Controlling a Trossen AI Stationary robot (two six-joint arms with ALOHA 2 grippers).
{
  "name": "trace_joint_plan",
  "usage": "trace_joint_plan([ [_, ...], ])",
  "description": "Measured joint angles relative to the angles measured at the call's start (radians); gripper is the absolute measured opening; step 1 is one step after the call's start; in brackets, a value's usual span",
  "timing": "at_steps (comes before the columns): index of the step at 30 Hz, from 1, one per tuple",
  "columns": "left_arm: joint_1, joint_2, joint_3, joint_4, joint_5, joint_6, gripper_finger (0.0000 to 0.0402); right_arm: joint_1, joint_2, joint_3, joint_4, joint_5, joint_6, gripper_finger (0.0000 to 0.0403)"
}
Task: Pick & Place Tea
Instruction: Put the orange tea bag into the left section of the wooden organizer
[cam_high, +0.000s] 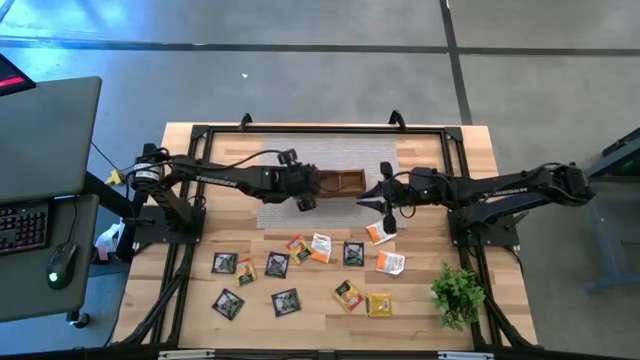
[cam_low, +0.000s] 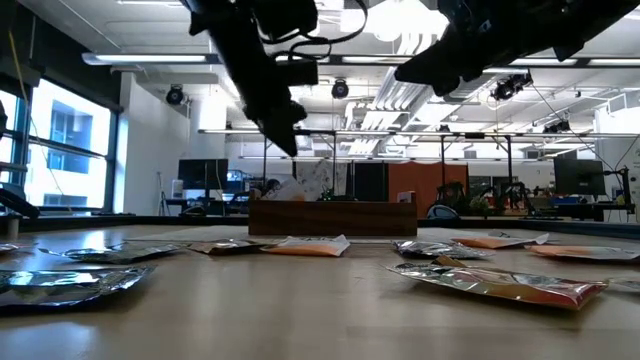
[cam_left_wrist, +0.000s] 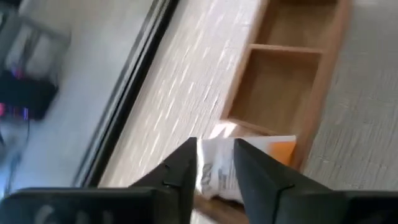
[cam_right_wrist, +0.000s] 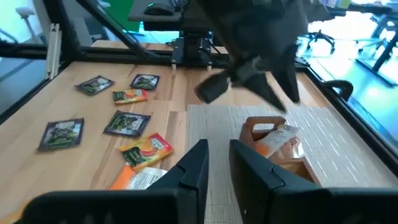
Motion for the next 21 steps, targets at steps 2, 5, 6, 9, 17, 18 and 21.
trace_joint_plan([
  [2, -0.007, -0.018, 0.035, -0.157, -0.002, -0.131, 0.0048, 0.000, 0.019, 0.000, 0.008, 0.022, 0.025, 0.0040],
  [5, -0.032, -0.034, 0.059, -0.348, -0.022, -0.344, 0.0010, 0.000, 0.084, 0.000, 0.032, 0.074, 0.045, 0.0008],
  [6, -0.047, -0.041, 0.053, -0.411, -0.034, -0.410, 0.0013, 0.000, 0.114, 0.000, 0.045, 0.093, 0.049, 0.0006],
  [9, -0.103, -0.056, 0.045, -0.499, -0.095, -0.570, 0.0008, 0.000, 0.221, 0.000, 0.138, 0.127, 0.084, 0.0007],
  [17, -0.218, -0.068, 0.034, -0.551, -0.178, -0.741, 0.0001, -0.053, 0.548, 0.232, 0.149, 0.253, 0.166, 0.0002],
  [18, -0.219, -0.067, 0.034, -0.552, -0.186, -0.758, 0.0002, -0.063, 0.596, 0.275, 0.123, 0.267, 0.179, 0.0002],
  [21, -0.218, -0.067, 0.034, -0.558, -0.188, -0.796, 0.0001, -0.083, 0.727, 0.407, 0.002, 0.335, 0.197, 0.0001],
])
